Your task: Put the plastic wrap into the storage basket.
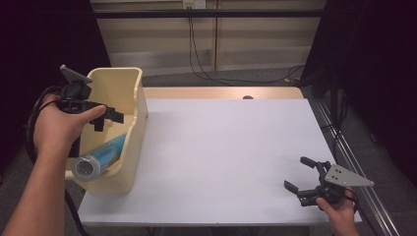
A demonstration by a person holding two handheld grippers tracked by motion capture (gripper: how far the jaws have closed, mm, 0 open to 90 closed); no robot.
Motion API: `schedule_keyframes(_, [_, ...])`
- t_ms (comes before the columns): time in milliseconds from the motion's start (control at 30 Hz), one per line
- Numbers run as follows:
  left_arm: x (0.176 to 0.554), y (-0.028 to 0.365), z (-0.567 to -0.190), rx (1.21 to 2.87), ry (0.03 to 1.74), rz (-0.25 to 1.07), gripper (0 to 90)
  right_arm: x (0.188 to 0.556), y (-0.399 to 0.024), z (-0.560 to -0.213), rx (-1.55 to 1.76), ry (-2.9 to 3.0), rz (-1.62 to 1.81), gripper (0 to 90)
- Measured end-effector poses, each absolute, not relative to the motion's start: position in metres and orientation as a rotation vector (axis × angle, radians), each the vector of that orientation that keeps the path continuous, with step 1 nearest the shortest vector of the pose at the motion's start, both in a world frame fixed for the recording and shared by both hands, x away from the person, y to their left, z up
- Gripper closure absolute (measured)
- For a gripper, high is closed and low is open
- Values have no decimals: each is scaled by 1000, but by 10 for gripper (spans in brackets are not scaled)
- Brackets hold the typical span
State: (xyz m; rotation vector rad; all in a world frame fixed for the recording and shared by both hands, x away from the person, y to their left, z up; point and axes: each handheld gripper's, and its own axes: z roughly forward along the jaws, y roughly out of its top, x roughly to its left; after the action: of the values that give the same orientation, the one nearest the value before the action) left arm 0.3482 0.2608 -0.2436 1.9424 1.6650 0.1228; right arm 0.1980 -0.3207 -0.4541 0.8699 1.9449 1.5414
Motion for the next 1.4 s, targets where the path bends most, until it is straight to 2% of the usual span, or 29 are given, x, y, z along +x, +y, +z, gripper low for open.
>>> schedule_keyframes(467, [339, 216, -266, 1950, 1456, 78, 302, 198, -319, -453, 859, 1953, 1539, 11])
schedule_keyframes(1000, [335, 171, -308, 2041, 1372, 2, 298, 197, -320, -454, 862, 1953, 1540, 11])
schedule_keyframes(1400, [332, 152, -345, 2078, 1330, -54, 294, 197, -320, -454, 858, 1955, 1539, 11])
